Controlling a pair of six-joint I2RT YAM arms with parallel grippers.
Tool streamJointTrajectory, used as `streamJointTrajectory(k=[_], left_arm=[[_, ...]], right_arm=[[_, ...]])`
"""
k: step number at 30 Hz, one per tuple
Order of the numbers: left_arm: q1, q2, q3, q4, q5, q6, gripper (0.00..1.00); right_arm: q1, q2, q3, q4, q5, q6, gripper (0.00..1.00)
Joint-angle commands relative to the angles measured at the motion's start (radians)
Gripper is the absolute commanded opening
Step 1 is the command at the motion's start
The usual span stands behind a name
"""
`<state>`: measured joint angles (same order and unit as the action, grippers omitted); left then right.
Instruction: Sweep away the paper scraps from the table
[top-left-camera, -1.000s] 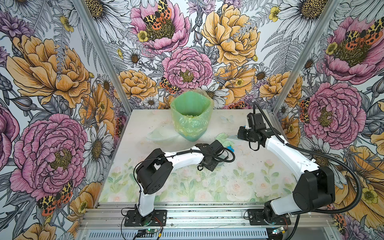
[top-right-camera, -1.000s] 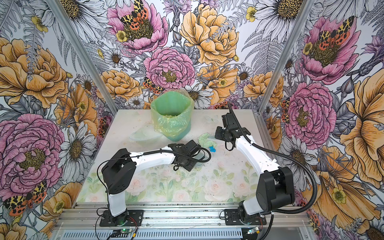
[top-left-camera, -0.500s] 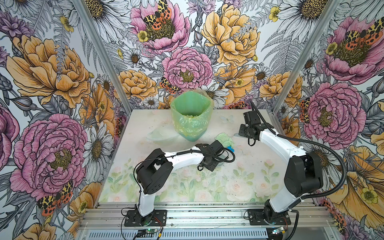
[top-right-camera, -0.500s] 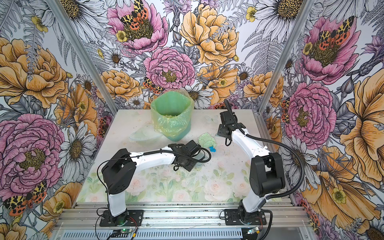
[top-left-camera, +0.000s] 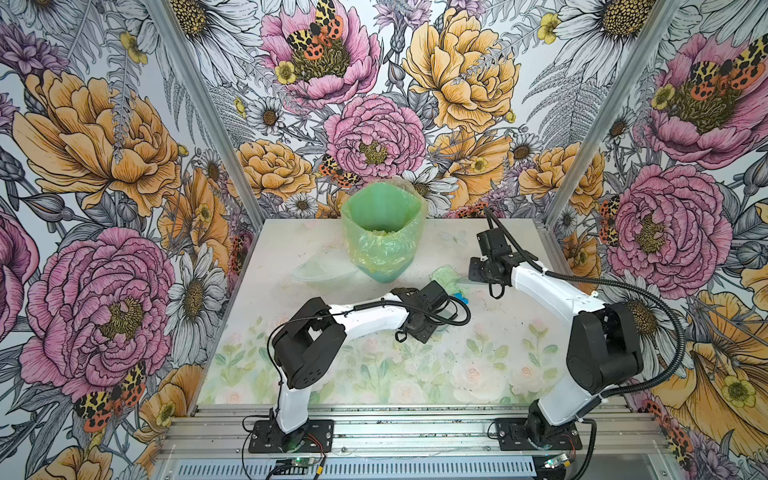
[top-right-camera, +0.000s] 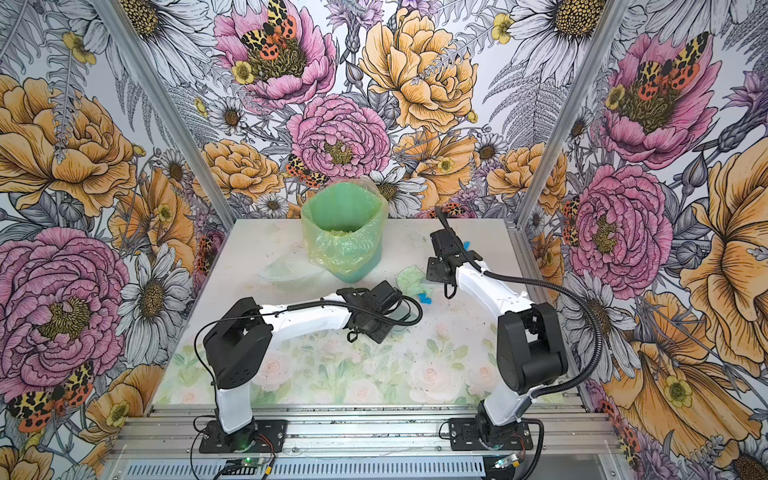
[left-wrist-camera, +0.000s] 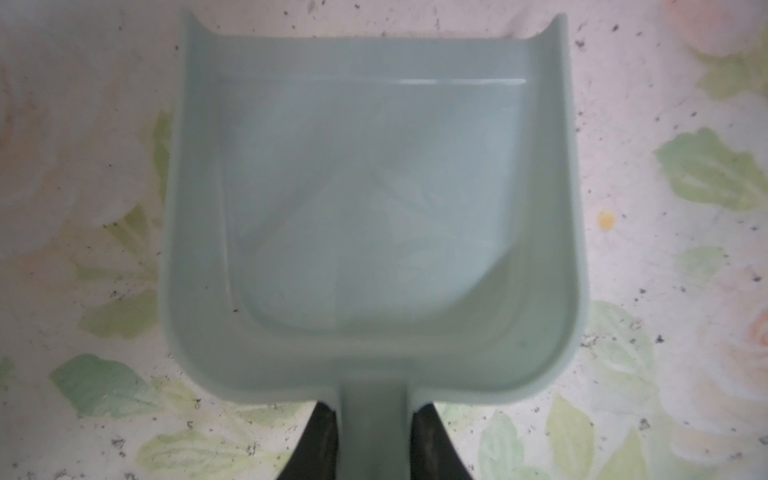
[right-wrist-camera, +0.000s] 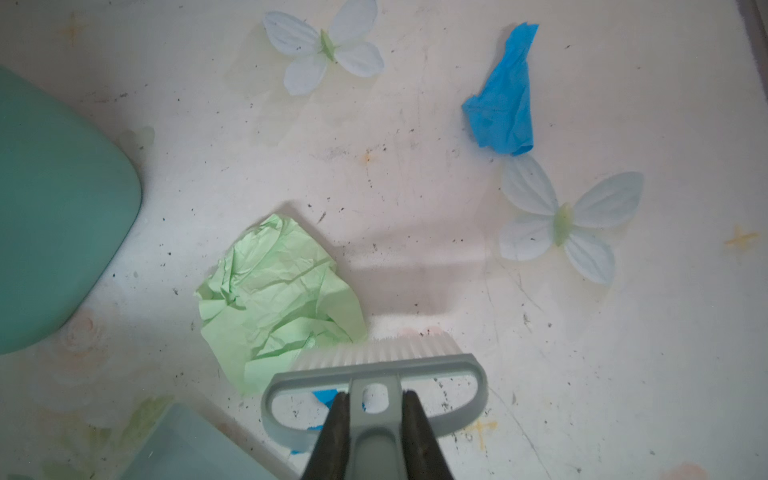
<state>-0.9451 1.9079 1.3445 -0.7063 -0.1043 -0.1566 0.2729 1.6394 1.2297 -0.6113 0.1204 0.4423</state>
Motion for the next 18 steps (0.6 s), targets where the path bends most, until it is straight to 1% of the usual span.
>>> streamJointTrajectory(k=[1,3,5,7,9,11,13,15,18], left_arm=[[-0.006,0.013,0.033,0.021,-0.014,0.013,0.15],[-0.006,0.015,0.033,0.021,-0.015,0.012,0.14],[-0.006,0.014,0.033,0.021,-0.015,0.013,0.15],[-0.006,0.014,0.033,0.022,-0.015,0.012,0.15],[-0.007,0.014,0.033,0.021,-0.015,0.012,0.14],[-0.006,0.014,0.03,0.021,-0.015,0.011,0.14],[-0.005,0.014,0.03,0.021,-0.015,0.011,0.14],[-0.006,0.015,0.03,0.021,-0.015,0.012,0.14],[-0.006,0.017,0.032,0.021,-0.017,0.012,0.14]], right_arm=[[0.007,-0.072,-0.024,0.003,-0.069,-0.046,0.0],[0.008,-0.091,-0.036,0.002,-0.125,-0.071,0.0],[0.008,-0.112,-0.047,0.002,-0.209,-0.111,0.0],[0.008,-0.128,-0.055,0.002,-0.259,-0.136,0.0],[0.008,-0.15,-0.063,0.002,-0.261,-0.149,0.0],[0.008,-0.18,-0.068,0.002,-0.22,-0.149,0.0],[0.008,-0.204,-0.073,0.004,-0.202,-0.15,0.0],[0.009,-0.216,-0.075,0.001,-0.22,-0.149,0.0],[0.009,-0.21,-0.079,-0.006,-0.289,-0.144,0.0]])
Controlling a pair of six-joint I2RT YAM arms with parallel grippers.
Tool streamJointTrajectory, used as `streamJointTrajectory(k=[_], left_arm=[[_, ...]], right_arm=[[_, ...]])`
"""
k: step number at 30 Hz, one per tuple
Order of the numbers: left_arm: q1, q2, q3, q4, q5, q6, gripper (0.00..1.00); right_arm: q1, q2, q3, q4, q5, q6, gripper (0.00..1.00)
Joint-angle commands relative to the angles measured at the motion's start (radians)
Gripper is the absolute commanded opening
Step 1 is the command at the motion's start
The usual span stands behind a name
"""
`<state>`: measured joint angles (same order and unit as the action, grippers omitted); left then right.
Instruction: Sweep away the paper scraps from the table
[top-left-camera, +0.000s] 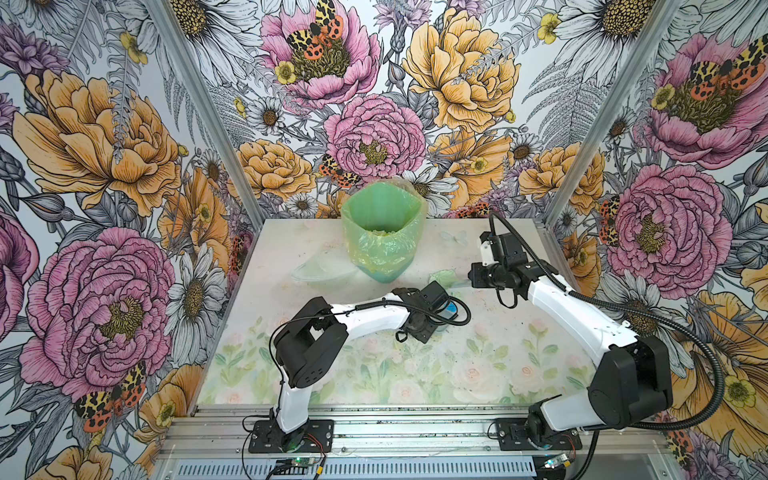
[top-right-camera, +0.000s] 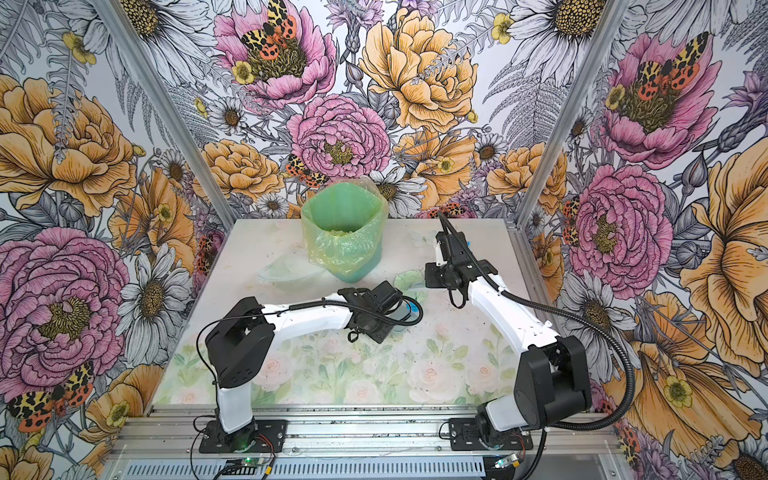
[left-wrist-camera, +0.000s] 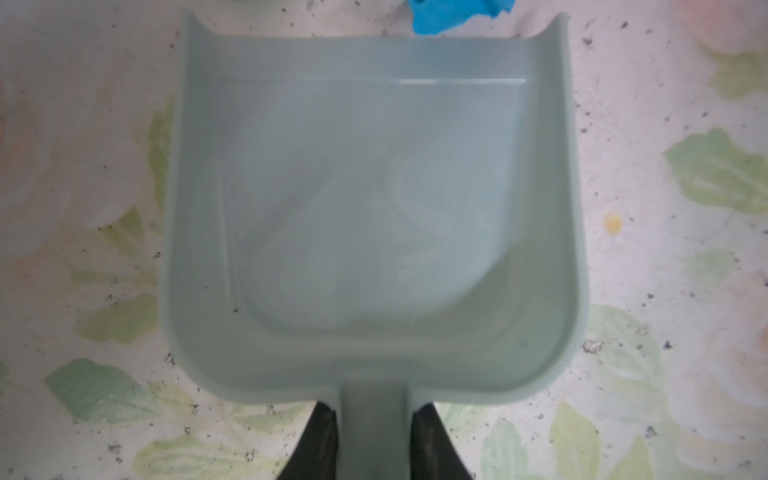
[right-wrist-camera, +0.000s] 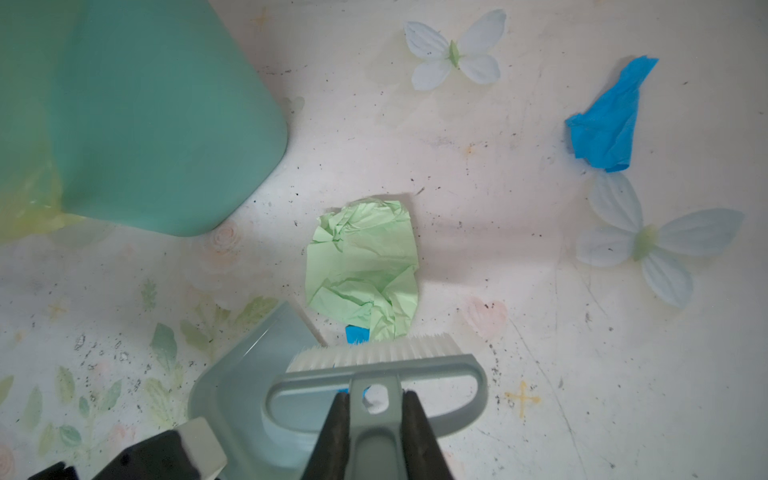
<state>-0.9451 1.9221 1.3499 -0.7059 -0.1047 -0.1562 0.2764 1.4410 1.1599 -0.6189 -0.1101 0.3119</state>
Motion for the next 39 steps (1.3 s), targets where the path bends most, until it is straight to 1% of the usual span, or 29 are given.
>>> streamJointTrajectory(k=[1,7,12,15,19,24,29,33,35,39], left_arm=[[-0.007,0.003,0.028,0.021,-0.018,0.012,0.14],[-0.007,-0.005,0.02,0.021,-0.025,0.012,0.14],[-0.006,-0.006,0.018,0.02,-0.03,0.014,0.14],[-0.006,-0.006,0.017,0.02,-0.032,0.012,0.14],[-0.006,-0.008,0.014,0.02,-0.035,0.01,0.14],[-0.005,-0.017,0.001,0.02,-0.043,0.008,0.14],[-0.003,-0.023,-0.004,0.021,-0.046,0.005,0.14],[-0.003,-0.02,0.0,0.02,-0.046,0.007,0.14],[-0.003,-0.018,0.002,0.021,-0.043,0.006,0.14],[-0.003,-0.017,0.003,0.021,-0.044,0.008,0.14]], right_arm=[[0.006,-0.005,-0.01,-0.001,-0.071,-0.007,0.0],[0.008,0.046,-0.021,-0.018,-0.096,0.03,0.0],[0.008,0.079,-0.016,-0.018,-0.064,0.038,0.0],[0.008,0.107,-0.006,-0.018,0.003,0.042,0.0],[0.009,0.147,0.016,-0.024,0.167,0.052,0.0],[0.008,0.182,0.054,-0.047,0.277,0.028,0.0],[0.008,0.154,0.063,-0.058,0.405,-0.021,0.0],[0.009,0.116,0.053,-0.064,0.537,-0.042,0.0],[0.007,0.095,0.048,-0.064,0.56,-0.056,0.0],[0.007,0.049,0.043,-0.064,0.561,-0.063,0.0]])
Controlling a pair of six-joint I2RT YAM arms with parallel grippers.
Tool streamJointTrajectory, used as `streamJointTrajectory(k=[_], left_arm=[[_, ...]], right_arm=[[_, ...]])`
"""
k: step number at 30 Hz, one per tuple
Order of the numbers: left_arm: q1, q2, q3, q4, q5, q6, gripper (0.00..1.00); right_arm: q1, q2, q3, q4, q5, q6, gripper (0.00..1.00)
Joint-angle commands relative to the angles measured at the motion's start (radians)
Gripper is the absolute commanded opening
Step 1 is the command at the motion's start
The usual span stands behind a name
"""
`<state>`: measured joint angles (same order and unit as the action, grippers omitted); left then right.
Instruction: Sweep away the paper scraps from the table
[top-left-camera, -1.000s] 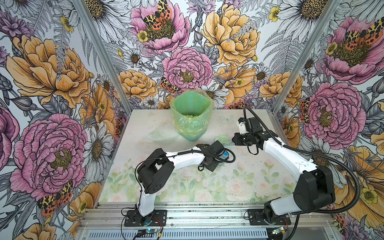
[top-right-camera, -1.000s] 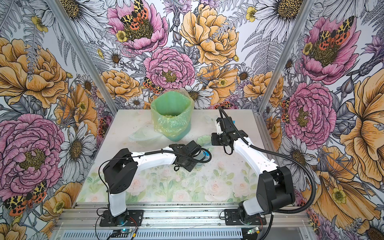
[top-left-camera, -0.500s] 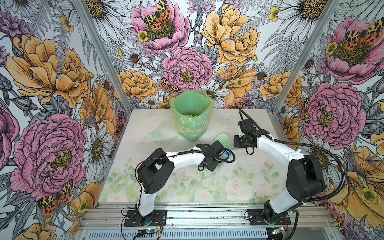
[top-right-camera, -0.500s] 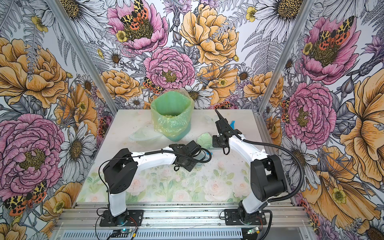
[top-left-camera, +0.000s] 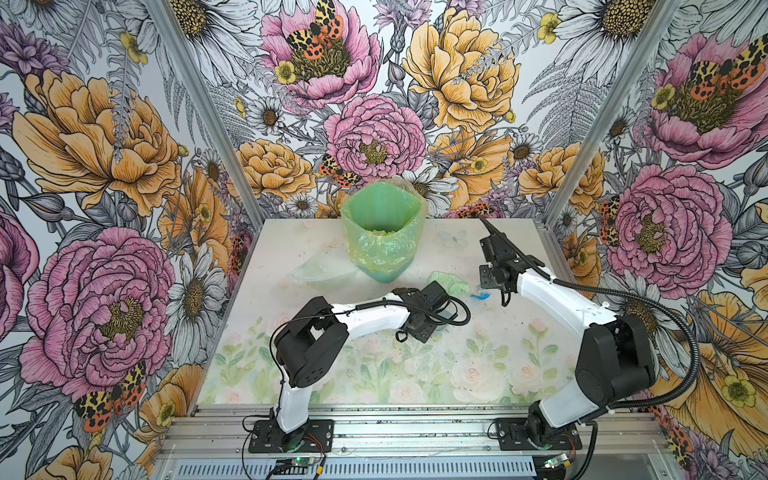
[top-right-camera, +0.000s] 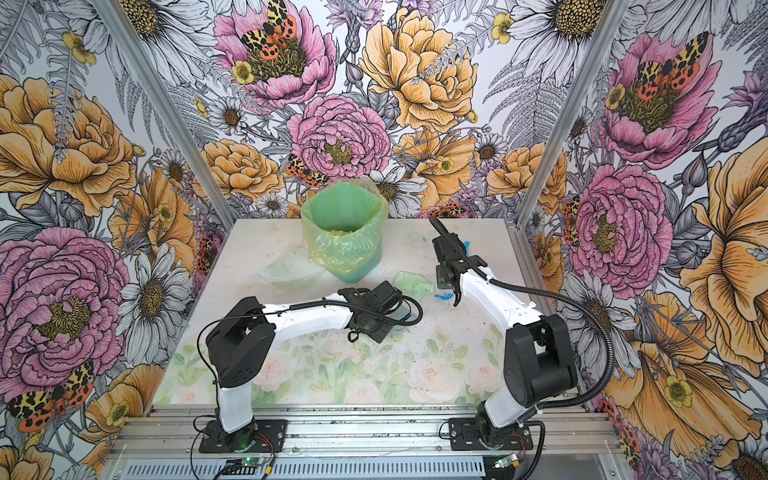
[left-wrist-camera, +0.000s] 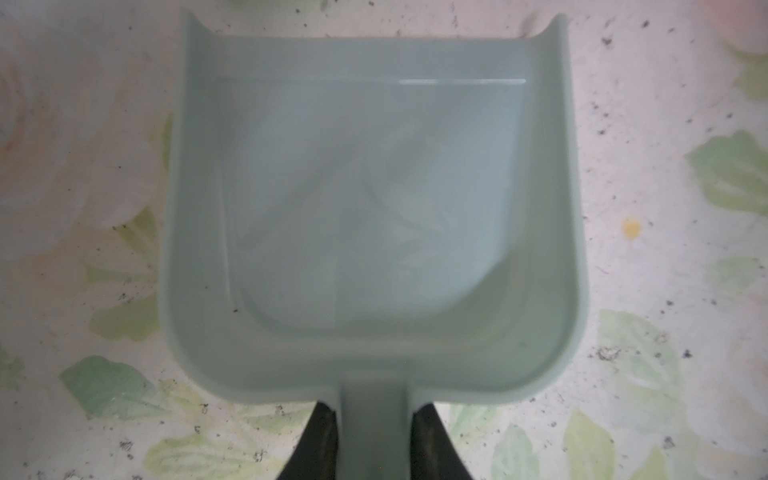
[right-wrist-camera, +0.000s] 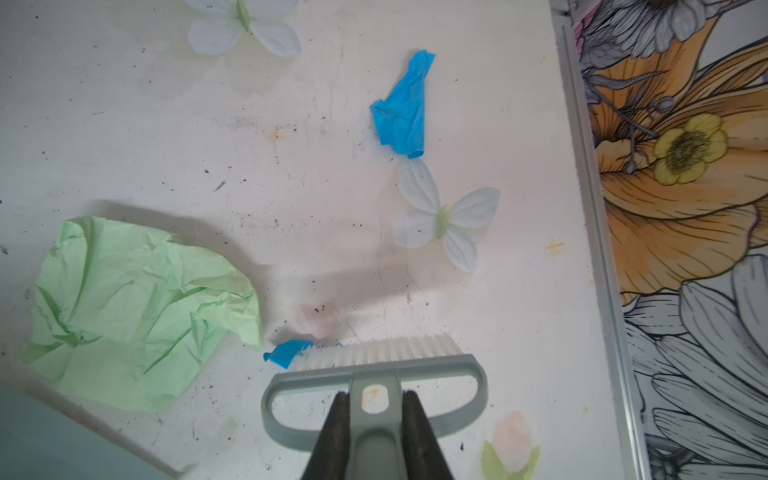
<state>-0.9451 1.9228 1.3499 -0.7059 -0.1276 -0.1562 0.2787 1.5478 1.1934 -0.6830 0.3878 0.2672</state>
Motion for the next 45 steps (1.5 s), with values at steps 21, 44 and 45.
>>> streamJointTrajectory(k=[21,44,45], left_arm=[[-0.004,-0.031,-0.012,0.023,-0.028,0.004,0.14],[-0.015,-0.039,-0.014,0.039,0.002,0.019,0.13],[-0.017,-0.042,-0.018,0.046,0.01,0.018,0.13]], right_arm=[[-0.047,-0.049,0.029,0.086,-0.102,0.061,0.0],[-0.157,0.005,0.079,0.202,-0.074,0.136,0.0],[-0.162,0.012,0.084,0.221,-0.063,0.138,0.0]])
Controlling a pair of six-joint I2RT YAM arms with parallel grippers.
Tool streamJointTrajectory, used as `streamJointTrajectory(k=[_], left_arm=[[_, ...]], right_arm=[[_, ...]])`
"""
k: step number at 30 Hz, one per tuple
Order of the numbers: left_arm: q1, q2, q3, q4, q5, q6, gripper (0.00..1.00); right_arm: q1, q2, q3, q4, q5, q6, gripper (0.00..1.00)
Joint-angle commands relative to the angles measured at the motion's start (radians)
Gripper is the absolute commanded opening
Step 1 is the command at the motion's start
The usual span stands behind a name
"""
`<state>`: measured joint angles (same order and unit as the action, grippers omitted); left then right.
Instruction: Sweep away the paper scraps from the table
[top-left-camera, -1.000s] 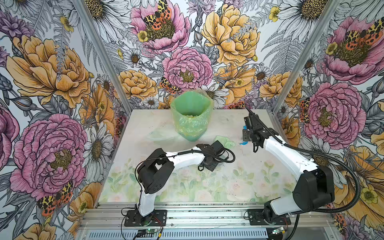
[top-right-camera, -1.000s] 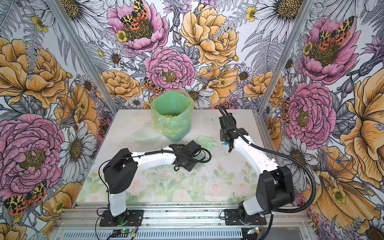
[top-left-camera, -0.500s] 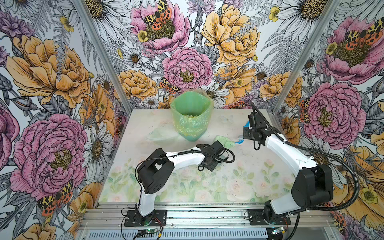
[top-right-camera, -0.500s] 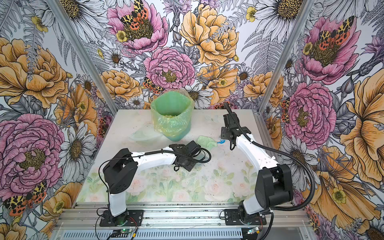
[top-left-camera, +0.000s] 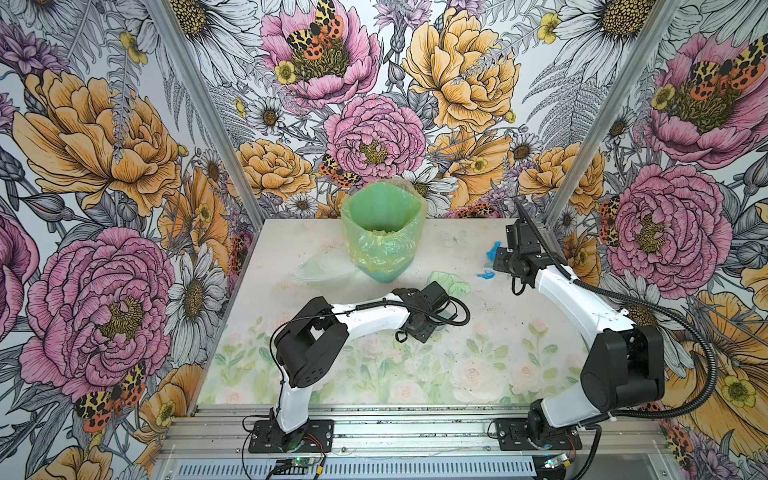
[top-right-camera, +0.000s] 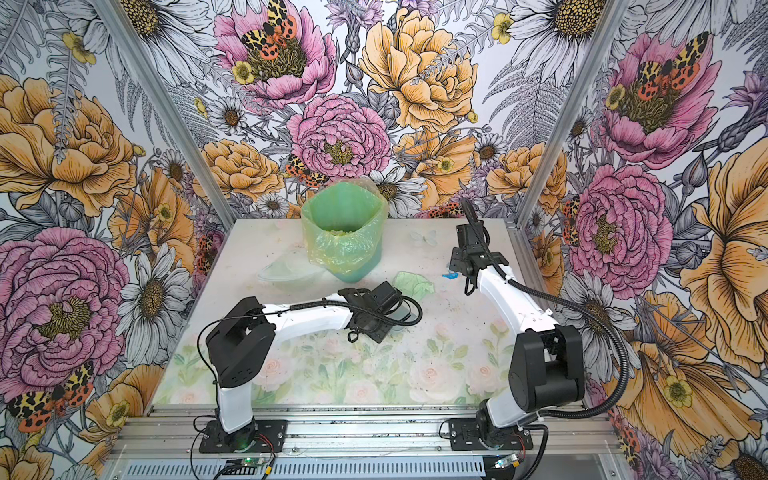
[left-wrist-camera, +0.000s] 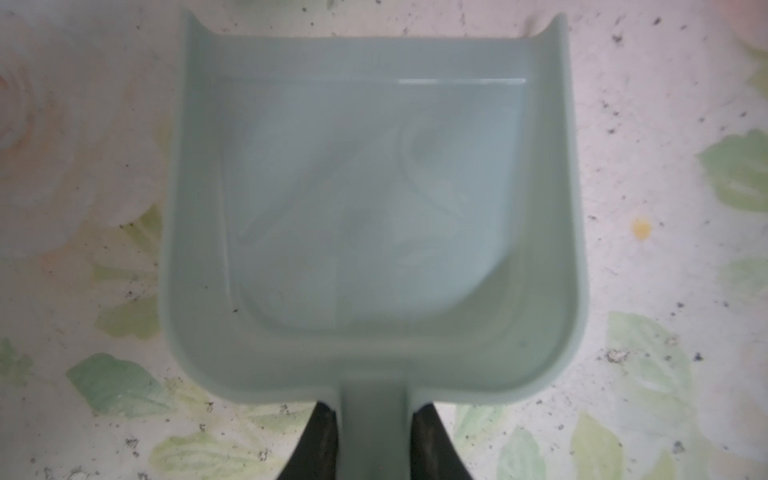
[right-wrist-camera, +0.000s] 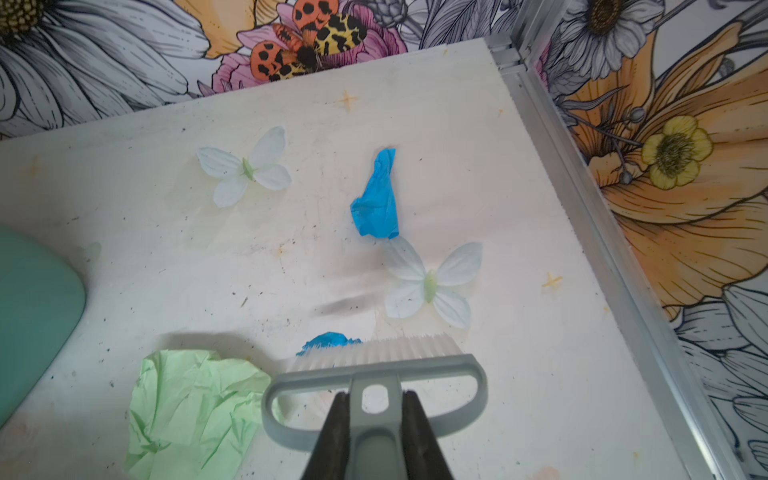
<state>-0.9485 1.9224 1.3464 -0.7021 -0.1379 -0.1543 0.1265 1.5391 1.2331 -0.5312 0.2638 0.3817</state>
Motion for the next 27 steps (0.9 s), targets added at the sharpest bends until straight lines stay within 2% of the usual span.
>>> streamJointTrajectory(k=[1,6,11,15,16,27], left_arm=[[-0.015,-0.043,-0.018,0.047,0.031,0.018,0.13],[-0.021,-0.054,-0.031,0.055,0.037,0.022,0.13],[-0.021,-0.059,-0.043,0.056,0.027,0.02,0.13],[-0.021,-0.058,-0.044,0.058,0.027,0.022,0.13],[-0.022,-0.057,-0.043,0.058,0.027,0.022,0.13],[-0.021,-0.059,-0.043,0.059,0.02,0.015,0.13]], right_arm=[[-0.013,0.03,0.046,0.088,0.077,0.029,0.0],[-0.033,0.088,0.074,0.129,0.095,0.05,0.0],[-0.039,0.086,0.037,0.174,0.016,0.061,0.0],[-0.075,0.11,0.034,0.206,-0.207,0.06,0.0],[-0.079,0.111,0.035,0.209,-0.221,0.066,0.0],[-0.114,0.22,0.114,0.2,-0.177,0.086,0.0]])
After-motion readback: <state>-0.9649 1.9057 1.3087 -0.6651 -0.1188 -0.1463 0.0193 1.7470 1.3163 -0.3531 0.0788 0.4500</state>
